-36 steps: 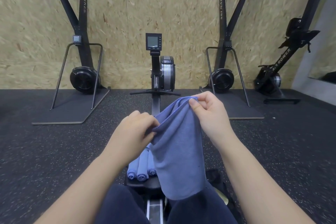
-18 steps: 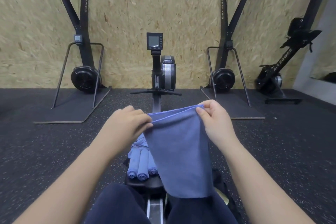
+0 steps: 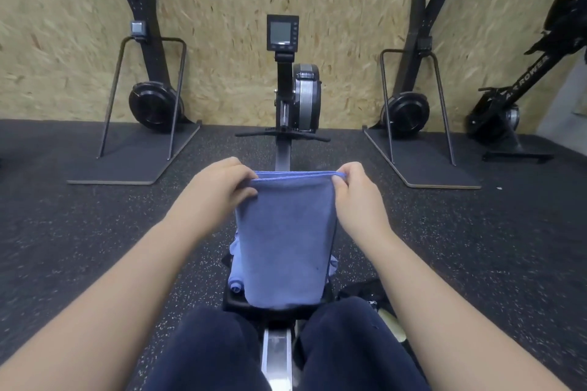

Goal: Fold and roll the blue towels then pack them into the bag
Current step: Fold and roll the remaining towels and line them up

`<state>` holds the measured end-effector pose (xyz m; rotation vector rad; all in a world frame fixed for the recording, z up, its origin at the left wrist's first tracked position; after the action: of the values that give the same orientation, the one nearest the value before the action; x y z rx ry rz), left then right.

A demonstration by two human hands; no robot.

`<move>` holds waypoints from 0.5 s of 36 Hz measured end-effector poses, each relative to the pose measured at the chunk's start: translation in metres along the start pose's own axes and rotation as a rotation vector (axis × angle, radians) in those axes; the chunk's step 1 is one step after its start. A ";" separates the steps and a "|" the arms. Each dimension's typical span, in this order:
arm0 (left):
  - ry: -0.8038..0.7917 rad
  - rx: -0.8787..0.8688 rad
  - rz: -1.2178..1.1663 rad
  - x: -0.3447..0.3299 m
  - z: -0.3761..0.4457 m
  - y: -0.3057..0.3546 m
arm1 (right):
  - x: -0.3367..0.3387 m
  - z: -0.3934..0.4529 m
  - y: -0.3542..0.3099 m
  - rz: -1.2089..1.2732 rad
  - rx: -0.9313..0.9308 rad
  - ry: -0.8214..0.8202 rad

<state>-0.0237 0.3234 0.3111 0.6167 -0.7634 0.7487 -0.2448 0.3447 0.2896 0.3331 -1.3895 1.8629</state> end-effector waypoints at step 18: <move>0.007 0.535 -0.406 -0.077 -0.019 -0.079 | -0.087 0.032 0.051 0.085 -0.043 -0.225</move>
<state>0.0065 0.2629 0.2217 1.2106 -0.4030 0.5728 -0.2305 0.2733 0.2121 0.4809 -1.6141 1.9072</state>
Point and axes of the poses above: each hand's wrist, its own z-axis towards the middle knuckle, its own x-axis out of the back of the hand, y = z × x, the point moved 6 cm from there along z, towards the middle knuckle, and after that the axes turned 1 degree about -z, right-handed, at the moved point
